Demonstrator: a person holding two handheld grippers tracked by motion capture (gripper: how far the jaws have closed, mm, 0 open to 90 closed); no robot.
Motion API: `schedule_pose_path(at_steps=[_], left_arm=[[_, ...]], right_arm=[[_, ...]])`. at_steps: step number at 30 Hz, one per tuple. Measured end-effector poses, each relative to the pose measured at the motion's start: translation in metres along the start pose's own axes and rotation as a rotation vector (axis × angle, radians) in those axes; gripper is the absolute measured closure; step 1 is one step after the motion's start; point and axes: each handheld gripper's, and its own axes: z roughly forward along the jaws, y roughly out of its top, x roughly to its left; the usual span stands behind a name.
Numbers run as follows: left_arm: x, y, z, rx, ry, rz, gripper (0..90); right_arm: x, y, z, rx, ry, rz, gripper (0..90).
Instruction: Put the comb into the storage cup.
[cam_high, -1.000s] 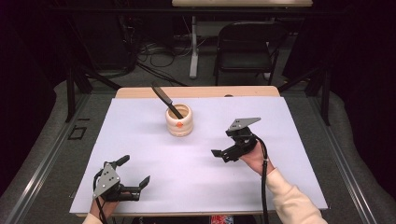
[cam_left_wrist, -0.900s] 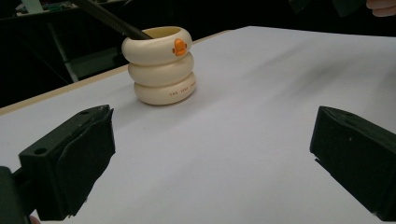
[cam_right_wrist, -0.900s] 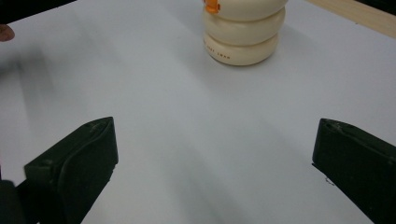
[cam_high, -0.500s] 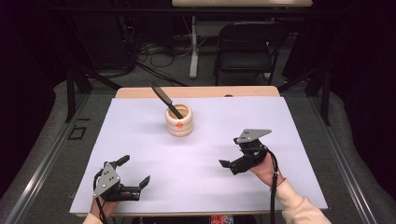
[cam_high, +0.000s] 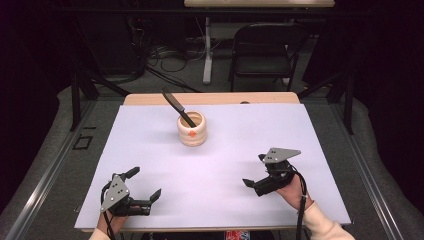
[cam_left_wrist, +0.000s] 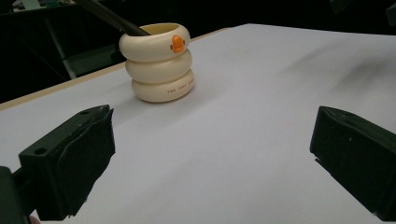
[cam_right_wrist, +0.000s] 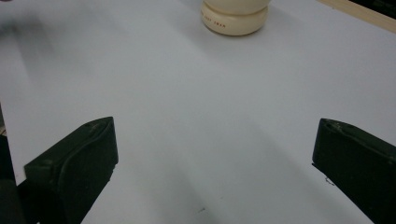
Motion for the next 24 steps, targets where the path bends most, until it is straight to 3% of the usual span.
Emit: schedule_pose_path(at_steps=[12, 24], left_arm=[[-0.001, 0.000, 0.001, 0.004, 0.002, -0.002, 0.3], [-0.002, 0.000, -0.001, 0.002, 0.001, -0.005, 0.3]], right_arm=[[0.000, -0.025, -0.019, -0.022, -0.031, 0.032, 0.0], [0.005, -0.039, -0.028, -0.040, -0.056, 0.027, 0.0]])
